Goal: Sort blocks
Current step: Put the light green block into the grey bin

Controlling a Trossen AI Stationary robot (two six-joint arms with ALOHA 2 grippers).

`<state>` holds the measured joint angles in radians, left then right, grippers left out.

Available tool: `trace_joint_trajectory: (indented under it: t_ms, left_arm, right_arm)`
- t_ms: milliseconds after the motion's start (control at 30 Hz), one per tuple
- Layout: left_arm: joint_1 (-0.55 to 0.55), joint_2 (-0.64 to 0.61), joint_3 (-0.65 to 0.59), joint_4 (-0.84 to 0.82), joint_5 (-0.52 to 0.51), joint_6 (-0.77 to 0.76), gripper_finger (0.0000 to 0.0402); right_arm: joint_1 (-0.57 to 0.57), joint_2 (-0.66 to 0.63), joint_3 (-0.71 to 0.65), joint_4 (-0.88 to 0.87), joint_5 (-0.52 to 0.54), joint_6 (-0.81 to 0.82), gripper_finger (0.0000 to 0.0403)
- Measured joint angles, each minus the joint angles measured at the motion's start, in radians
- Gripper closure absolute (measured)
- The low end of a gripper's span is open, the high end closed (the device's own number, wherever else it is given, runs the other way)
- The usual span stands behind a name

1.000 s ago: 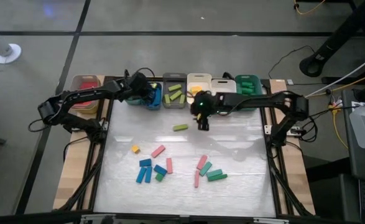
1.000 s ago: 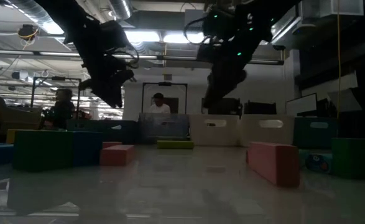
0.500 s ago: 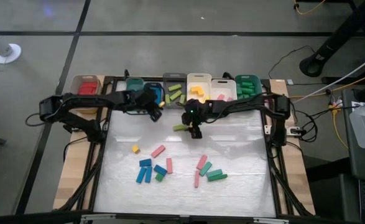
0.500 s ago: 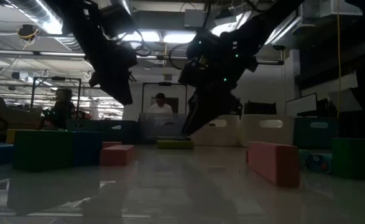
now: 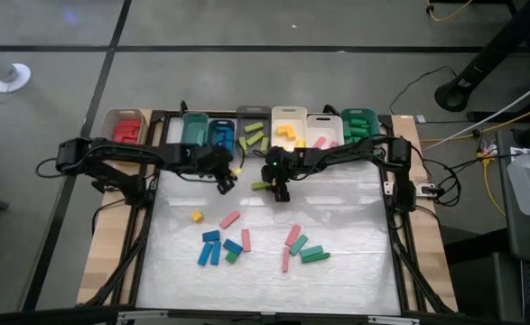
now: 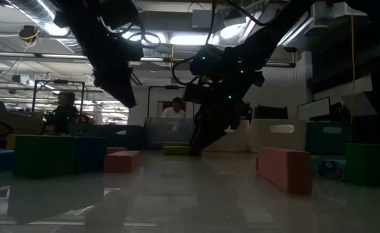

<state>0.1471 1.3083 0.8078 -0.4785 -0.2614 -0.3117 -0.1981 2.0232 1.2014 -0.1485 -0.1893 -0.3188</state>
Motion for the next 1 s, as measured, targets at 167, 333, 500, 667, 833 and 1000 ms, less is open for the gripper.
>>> trace_joint_trajectory:
  t_ms: [167, 333, 500, 667, 833, 1000]
  left_arm:
    - [-0.078, 0.000, 0.000, -0.181, 0.004, -0.126, 0.0288]
    - [-0.149, 0.000, 0.000, -0.398, 0.020, -0.349, 0.0288]
    - [-0.209, 0.000, 0.000, -0.510, 0.071, -0.418, 0.0288]
    - [-0.245, 0.000, 0.000, -0.513, 0.104, -0.357, 0.0288]
    - [-0.254, 0.000, 0.000, -0.511, 0.103, -0.340, 0.0288]
    - [-0.250, 0.000, 0.000, -0.507, 0.102, -0.341, 0.0288]
  right_arm:
    - [0.002, 0.001, -0.001, 0.008, -0.005, -0.001, 0.0302]
    - [0.002, -0.013, 0.034, -0.059, 0.004, -0.001, 0.0303]
    - [0.002, -0.053, 0.169, -0.186, 0.022, -0.017, 0.0290]
    - [0.002, -0.053, 0.311, -0.297, 0.125, -0.093, 0.0283]
    - [-0.006, -0.055, 0.385, -0.284, 0.298, -0.174, 0.0298]
    - [-0.049, -0.055, 0.388, -0.253, 0.363, -0.210, 0.0279]
